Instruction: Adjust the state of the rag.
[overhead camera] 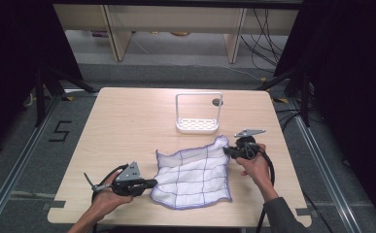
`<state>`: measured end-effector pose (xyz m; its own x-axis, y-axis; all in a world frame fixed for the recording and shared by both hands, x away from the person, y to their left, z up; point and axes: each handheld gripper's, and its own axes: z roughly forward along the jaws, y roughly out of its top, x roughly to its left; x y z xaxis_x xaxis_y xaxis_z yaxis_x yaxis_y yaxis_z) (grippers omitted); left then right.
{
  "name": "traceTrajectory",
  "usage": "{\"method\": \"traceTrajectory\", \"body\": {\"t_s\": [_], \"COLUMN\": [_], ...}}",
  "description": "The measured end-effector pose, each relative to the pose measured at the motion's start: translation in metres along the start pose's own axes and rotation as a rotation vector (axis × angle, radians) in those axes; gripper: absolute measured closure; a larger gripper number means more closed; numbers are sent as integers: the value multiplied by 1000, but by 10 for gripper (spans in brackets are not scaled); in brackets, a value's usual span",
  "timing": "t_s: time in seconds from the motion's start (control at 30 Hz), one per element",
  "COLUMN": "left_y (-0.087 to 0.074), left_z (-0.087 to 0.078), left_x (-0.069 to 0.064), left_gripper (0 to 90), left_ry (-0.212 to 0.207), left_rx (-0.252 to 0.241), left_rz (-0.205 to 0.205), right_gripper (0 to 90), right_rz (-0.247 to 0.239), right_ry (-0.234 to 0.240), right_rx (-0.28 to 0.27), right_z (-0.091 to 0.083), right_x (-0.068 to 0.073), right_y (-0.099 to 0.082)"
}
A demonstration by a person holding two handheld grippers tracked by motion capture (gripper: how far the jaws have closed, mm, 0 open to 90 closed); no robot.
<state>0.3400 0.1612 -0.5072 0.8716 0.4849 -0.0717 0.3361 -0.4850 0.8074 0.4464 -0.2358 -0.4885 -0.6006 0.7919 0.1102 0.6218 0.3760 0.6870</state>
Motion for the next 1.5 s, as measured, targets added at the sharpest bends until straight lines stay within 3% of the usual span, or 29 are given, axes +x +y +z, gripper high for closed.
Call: {"method": "traceTrajectory", "body": {"t_s": [0.07,0.1,0.13,0.17,0.2,0.23,0.27,0.3,0.33,0.4,0.47,0.5,0.53,0.6,0.63,0.67,0.73,0.77,0.93,0.97,1.1,1.2,1.23,1.27,1.4,1.43,1.5], "left_y": [-2,-3,-5,-7,-9,-9,-10,-10,-9,-8,-8,-8,-8,-7,-7,-7,-7,-7,-6,-6,-5,-5,-5,-5,-6,-6,-5], "left_z": [1,1,2,2,4,4,4,4,3,3,2,3,3,2,2,1,1,2,2,3,4,3,2,1,-2,-1,0], "left_x": [1,0,0,0,-1,-1,-2,-2,-2,-3,-3,-3,-3,-1,-1,-2,-2,-2,1,0,0,1,2,0,-2,-3,-5], "left_gripper": [879,877,877,875,873,869,867,866,866,865,862,860,858,858,857,855,855,854,853,852,852,854,857,859,862,861,853], "left_ry": [6,9,13,10,11,12,14,14,17,22,26,24,31,35,35,39,36,43,43,46,49,44,50,39,28,28,19], "left_rx": [15,20,20,37,31,46,46,43,53,51,55,48,40,50,46,46,43,32,41,33,30,25,36,19,19,17,31], "left_rz": [6,4,-6,-3,-14,-1,-17,-3,3,2,10,0,-16,0,0,-1,-2,-17,-15,-33,-22,-21,-10,-36,-49,-49,-45], "right_gripper": [819,798,767,721,679,611,556,542,524,515,515,517,524,533,541,542,564,575,606,612,715,867,875,878,879,879,872], "right_rz": [7,-14,-25,-20,-29,7,-10,42,14,41,21,-10,13,-34,-28,-57,-69,-87,-104,-140,-159,-179,-192,-187,-193,-167,-182], "right_ry": [-19,-24,-45,-51,-69,-85,-112,-109,-110,-102,-66,-60,-45,-28,-17,-21,-8,11,73,61,55,72,77,94,104,112,135], "right_rx": [26,43,6,25,0,30,8,15,-4,-19,-39,-49,-29,-19,-1,4,25,40,67,66,119,77,62,72,64,84,93], "right_z": [9,9,12,7,6,-1,-6,-13,-18,-33,-45,-49,-54,-59,-63,-65,-69,-71,-69,-67,-58,-61,-63,-68,-85,-89,-90], "right_x": [4,3,3,3,2,4,2,5,5,13,21,26,34,45,53,59,73,78,96,96,94,89,88,89,97,100,103], "right_y": [-3,-3,-3,-1,-1,0,0,0,-1,-6,-13,-18,-23,-34,-40,-46,-59,-65,-85,-86,-92,-92,-92,-92,-101,-103,-108]}}
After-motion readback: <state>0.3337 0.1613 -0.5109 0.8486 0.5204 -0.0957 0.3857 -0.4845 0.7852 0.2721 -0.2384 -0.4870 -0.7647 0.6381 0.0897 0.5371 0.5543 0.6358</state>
